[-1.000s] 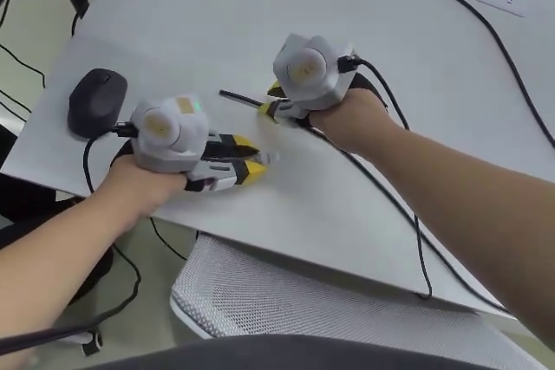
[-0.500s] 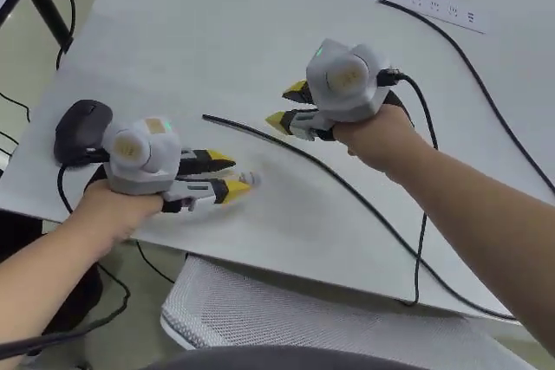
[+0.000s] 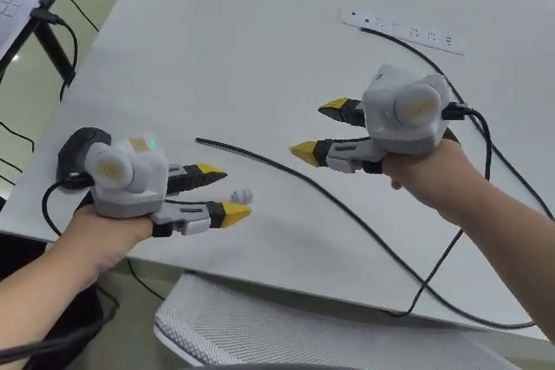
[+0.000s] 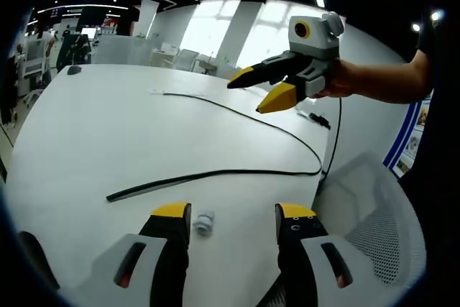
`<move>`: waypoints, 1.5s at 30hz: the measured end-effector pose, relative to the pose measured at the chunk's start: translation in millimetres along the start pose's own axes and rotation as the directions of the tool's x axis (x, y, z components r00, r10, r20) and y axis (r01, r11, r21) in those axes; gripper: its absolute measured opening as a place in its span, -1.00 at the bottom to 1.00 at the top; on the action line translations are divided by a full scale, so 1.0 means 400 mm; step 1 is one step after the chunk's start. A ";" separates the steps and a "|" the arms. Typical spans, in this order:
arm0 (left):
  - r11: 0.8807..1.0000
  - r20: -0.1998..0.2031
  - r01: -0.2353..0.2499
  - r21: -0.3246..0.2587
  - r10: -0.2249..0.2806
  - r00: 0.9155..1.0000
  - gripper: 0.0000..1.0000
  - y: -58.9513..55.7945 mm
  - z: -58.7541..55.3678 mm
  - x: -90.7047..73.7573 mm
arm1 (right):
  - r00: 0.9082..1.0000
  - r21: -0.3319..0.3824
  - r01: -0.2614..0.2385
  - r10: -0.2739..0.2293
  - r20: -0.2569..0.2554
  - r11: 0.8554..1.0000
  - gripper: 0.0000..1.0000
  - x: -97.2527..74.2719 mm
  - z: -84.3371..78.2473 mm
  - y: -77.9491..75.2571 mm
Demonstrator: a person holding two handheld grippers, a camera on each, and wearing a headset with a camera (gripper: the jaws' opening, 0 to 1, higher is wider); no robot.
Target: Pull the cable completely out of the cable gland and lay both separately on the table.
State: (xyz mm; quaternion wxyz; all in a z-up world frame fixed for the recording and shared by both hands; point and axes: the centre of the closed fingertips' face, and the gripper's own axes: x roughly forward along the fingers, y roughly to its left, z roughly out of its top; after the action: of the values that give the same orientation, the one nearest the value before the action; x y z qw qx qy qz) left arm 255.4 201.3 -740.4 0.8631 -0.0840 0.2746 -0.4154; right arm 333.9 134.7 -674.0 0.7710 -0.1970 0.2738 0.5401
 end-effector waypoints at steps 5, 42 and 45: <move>1.000 0.003 0.016 0.001 -0.016 1.000 0.06 -0.037 0.027 -0.018 | 0.999 0.042 0.023 -0.025 0.031 0.999 0.07 -0.091 -0.022 0.011; 0.998 -0.023 -0.053 0.036 0.054 0.998 0.73 -0.141 0.057 -0.069 | 0.987 0.377 0.076 -0.122 0.100 0.923 0.97 -0.346 -0.351 0.115; 0.997 -0.037 -0.065 0.051 0.066 0.997 0.79 -0.142 0.053 -0.064 | 0.991 0.377 0.062 -0.100 0.083 0.924 0.98 -0.348 -0.370 0.122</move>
State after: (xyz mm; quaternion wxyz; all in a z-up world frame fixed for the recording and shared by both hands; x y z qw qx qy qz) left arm 216.0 182.7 -691.0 0.8727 -0.0453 0.2831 -0.3951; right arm 219.8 -38.5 -700.4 0.8289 -0.0303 0.3240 0.4551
